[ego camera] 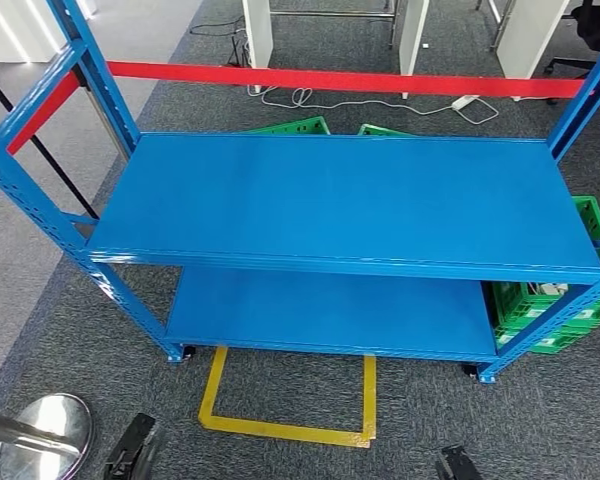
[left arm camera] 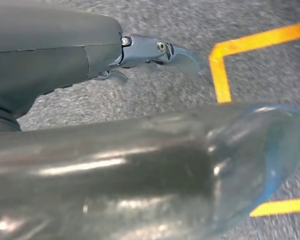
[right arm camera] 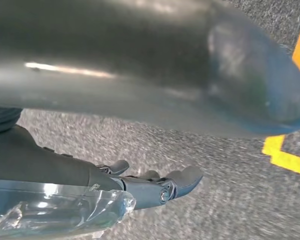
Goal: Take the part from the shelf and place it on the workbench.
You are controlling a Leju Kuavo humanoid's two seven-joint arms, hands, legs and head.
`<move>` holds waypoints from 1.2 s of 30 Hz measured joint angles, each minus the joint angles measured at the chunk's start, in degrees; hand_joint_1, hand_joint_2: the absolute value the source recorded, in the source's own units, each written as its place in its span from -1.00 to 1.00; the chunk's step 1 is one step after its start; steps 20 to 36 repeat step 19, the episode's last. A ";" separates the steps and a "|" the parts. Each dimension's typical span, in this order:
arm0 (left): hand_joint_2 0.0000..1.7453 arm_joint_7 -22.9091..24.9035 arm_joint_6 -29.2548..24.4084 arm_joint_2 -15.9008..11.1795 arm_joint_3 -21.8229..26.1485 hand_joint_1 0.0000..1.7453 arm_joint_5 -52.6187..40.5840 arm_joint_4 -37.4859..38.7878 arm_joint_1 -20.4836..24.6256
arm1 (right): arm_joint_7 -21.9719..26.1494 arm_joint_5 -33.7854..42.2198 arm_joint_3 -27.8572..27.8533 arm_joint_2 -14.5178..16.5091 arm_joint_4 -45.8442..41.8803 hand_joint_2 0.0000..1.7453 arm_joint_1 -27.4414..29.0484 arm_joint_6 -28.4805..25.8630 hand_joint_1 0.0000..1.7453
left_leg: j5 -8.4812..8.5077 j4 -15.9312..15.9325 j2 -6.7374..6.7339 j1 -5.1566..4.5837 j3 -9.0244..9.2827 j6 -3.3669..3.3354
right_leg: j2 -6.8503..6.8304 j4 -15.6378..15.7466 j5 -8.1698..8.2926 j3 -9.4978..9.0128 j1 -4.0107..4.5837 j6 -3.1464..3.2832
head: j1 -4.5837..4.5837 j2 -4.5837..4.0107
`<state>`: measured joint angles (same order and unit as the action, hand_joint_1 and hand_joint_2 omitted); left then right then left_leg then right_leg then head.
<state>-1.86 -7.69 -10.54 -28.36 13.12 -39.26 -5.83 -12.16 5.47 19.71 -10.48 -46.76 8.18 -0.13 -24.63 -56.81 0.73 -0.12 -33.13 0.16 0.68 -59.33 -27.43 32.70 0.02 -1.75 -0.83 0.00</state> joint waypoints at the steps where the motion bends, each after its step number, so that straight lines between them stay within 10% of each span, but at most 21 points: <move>1: -1.00 0.07 0.36 0.50 1.33 -1.00 -0.65 0.69 -0.22 | 0.58 -0.26 -0.90 0.46 1.11 -1.00 0.02 0.00 -1.00 | 0.02 0.09 0.00 0.02 0.02 0.33 | 0.00 -0.01 0.00 0.03 0.02 0.08 | 0.00 0.00; 18: -1.00 1.39 6.38 7.99 21.66 -1.00 -11.13 11.35 -2.87 | 10.15 -4.62 -14.07 7.58 17.73 -1.00 0.84 0.04 -1.00 | -0.01 0.18 0.00 -0.14 0.01 1.13 | -0.05 0.11 0.13 -0.06 -0.20 0.19 | 0.04 0.00; 36: -1.00 1.44 6.56 8.14 22.15 -1.00 -11.45 11.59 -2.92 | 10.44 -4.74 -14.38 7.77 18.08 -1.00 0.87 0.04 -1.00 | -0.01 0.18 0.00 -0.14 0.02 1.13 | -0.05 0.11 0.13 -0.06 -0.20 0.19 | 0.04 0.01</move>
